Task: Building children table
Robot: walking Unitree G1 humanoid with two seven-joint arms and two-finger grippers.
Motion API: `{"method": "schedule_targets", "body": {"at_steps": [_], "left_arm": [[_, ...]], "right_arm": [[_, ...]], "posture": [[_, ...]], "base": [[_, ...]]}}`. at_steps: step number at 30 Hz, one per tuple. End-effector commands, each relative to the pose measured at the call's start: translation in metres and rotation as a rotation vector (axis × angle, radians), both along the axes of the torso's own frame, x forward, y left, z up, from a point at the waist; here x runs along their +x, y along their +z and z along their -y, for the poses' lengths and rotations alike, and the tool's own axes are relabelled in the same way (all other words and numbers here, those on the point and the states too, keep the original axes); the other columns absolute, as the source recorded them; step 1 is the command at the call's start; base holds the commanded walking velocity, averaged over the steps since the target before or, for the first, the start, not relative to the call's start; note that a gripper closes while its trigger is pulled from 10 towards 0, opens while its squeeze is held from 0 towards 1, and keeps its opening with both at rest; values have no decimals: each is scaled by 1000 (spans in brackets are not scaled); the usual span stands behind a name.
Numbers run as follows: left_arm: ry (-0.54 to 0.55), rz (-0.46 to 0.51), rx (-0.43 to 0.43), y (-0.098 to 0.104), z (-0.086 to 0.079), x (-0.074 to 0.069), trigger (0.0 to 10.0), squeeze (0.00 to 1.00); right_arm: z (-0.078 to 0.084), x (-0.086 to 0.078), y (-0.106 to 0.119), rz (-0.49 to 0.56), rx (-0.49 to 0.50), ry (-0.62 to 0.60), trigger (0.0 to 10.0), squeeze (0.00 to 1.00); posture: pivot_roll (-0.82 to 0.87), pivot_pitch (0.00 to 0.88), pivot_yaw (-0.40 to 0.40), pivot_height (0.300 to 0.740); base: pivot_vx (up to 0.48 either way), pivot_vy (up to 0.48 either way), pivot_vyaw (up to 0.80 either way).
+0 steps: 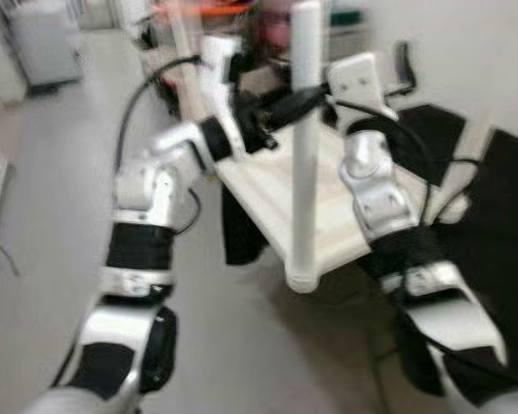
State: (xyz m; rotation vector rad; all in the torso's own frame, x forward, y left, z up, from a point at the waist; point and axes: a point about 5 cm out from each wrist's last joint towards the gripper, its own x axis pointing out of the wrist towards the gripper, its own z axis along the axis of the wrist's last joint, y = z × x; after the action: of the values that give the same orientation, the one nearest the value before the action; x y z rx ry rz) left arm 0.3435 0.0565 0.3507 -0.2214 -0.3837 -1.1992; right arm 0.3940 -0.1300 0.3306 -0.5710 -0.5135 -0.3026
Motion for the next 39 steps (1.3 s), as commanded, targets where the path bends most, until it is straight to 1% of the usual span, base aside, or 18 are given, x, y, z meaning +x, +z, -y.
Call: {"method": "schedule_targets", "body": {"at_steps": [1, 39], "left_arm": [[-203, 128, -24, 37, 26, -22, 10000, 0], [-203, 128, -24, 37, 26, -22, 10000, 0]], "right_arm": [[-20, -2, 16, 60, -79, 53, 10000, 0], [-20, -2, 16, 60, -79, 53, 10000, 0]], "posture": [[103, 0, -17, 740], [103, 0, -17, 740]], "base": [[0, 0, 0], [0, 0, 0]]}}
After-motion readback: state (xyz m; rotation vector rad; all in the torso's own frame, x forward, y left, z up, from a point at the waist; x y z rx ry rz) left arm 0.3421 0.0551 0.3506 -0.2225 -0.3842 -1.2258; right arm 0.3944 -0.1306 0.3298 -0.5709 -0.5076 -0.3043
